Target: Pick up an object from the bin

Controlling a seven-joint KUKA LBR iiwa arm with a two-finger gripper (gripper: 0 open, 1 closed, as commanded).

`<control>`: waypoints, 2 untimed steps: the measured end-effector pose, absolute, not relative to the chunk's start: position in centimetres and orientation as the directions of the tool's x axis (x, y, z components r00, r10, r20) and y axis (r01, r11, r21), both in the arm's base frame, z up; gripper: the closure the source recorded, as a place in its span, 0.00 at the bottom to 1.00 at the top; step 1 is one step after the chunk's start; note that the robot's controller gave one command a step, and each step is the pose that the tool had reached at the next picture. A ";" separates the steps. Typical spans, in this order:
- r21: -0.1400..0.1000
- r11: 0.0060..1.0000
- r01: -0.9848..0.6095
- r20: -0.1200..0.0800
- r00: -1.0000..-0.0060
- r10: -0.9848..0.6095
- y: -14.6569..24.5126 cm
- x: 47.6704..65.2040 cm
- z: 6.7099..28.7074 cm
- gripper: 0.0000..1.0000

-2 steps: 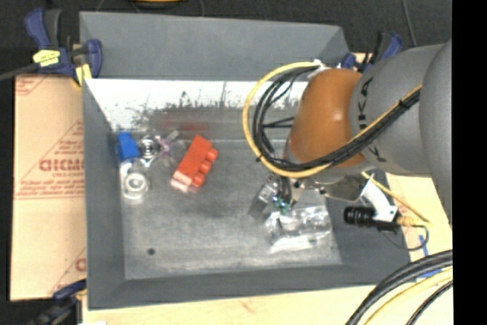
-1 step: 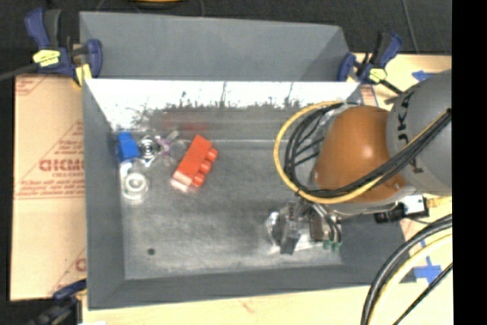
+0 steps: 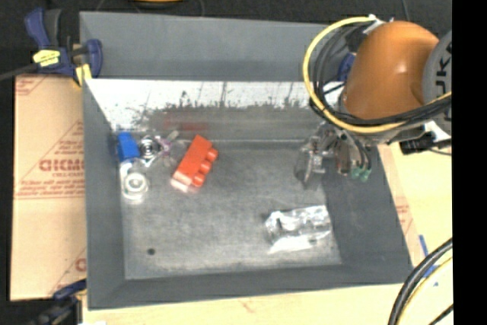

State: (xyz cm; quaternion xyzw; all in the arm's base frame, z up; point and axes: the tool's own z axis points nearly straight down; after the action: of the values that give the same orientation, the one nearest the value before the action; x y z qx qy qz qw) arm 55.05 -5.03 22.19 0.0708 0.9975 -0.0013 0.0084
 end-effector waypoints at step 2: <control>-0.001 0.993 -0.121 -0.002 -0.993 -0.121 -7.1 47.4 13.6 0.00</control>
Offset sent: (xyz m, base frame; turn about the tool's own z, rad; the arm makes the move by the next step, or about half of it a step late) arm -0.0771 -0.0193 -0.0856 -0.2661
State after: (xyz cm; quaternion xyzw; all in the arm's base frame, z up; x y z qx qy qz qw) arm 47.40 -7.06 13.64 -0.0607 0.9982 -0.0004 0.0008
